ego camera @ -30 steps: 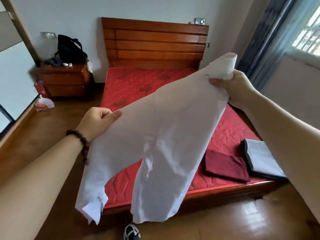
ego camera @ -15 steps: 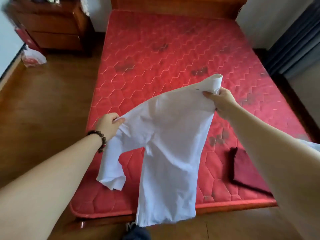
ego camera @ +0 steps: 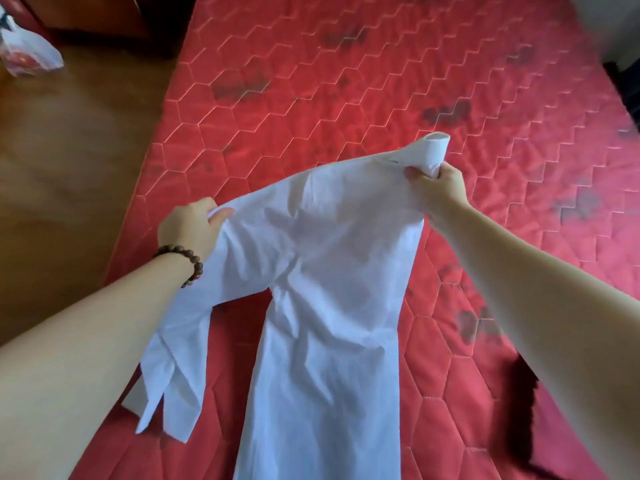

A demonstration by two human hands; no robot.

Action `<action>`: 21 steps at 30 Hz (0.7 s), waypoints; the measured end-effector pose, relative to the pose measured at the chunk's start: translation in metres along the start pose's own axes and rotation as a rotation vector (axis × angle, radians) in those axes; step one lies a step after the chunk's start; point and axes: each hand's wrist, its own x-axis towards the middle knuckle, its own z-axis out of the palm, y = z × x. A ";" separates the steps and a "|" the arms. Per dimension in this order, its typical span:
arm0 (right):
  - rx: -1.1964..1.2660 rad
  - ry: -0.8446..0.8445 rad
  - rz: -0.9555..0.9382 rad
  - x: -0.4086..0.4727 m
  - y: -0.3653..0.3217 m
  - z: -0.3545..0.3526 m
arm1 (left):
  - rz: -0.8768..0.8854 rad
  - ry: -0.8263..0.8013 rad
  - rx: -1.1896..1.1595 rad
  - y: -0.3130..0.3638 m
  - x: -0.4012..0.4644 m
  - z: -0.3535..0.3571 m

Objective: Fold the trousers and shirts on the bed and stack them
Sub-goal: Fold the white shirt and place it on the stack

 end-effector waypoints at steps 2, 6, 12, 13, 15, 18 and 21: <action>-0.176 -0.062 0.071 0.024 0.016 0.012 | -0.076 -0.077 0.098 -0.001 0.020 0.022; -0.454 -0.183 0.292 0.045 0.065 0.025 | -0.128 -0.360 0.320 0.004 0.044 0.070; -0.405 -0.157 0.314 0.081 0.112 0.056 | -0.089 -0.370 0.327 0.019 0.072 0.132; -0.401 -0.138 0.312 0.087 0.116 0.062 | -0.073 -0.348 0.318 0.022 0.076 0.140; -0.418 -0.098 0.294 0.098 0.119 0.075 | -0.060 -0.289 0.269 0.029 0.082 0.155; -0.474 -0.108 0.287 0.107 0.129 0.090 | -0.050 -0.310 0.223 0.030 0.089 0.172; -0.529 -0.139 0.056 0.109 0.132 0.097 | 0.021 -0.305 0.240 0.024 0.096 0.172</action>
